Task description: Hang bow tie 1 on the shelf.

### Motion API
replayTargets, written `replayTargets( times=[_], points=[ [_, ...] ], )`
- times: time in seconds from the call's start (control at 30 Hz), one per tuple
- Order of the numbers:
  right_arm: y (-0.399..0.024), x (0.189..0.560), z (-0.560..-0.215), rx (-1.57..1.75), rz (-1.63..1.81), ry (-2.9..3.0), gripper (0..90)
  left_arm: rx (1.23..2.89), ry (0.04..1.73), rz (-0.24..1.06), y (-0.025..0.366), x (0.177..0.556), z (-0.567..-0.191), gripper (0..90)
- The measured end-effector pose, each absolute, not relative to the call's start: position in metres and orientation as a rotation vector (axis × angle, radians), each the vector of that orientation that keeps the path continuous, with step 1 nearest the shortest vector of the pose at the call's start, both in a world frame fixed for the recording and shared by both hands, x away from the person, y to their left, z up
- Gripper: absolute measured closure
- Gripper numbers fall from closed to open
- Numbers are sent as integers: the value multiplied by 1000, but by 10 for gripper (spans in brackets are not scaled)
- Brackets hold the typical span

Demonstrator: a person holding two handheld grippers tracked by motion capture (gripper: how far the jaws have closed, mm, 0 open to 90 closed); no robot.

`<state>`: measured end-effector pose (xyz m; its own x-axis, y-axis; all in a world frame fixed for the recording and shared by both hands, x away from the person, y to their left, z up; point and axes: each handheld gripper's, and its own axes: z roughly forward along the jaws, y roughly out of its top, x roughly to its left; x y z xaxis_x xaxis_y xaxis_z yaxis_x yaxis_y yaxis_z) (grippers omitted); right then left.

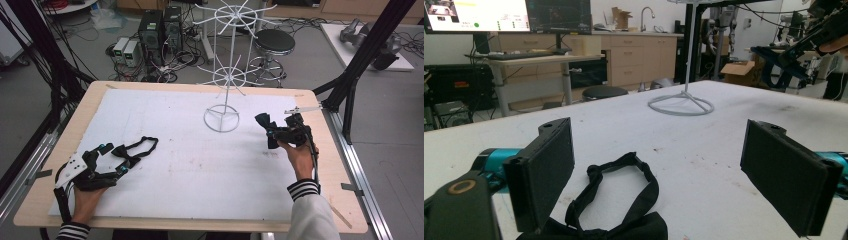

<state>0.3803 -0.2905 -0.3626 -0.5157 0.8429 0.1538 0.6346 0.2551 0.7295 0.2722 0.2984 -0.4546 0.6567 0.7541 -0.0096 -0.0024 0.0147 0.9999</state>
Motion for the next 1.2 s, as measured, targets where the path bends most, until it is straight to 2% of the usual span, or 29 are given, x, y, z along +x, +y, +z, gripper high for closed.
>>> replayTargets(
  times=[0.63,1.2],
  points=[
    [-303,372,-344,1297,1374,2098,765,1455,670,661,298,272,-454,143],
    [-290,379,-298,1196,1552,1942,765,1456,670,660,298,272,-454,143]
  ],
)
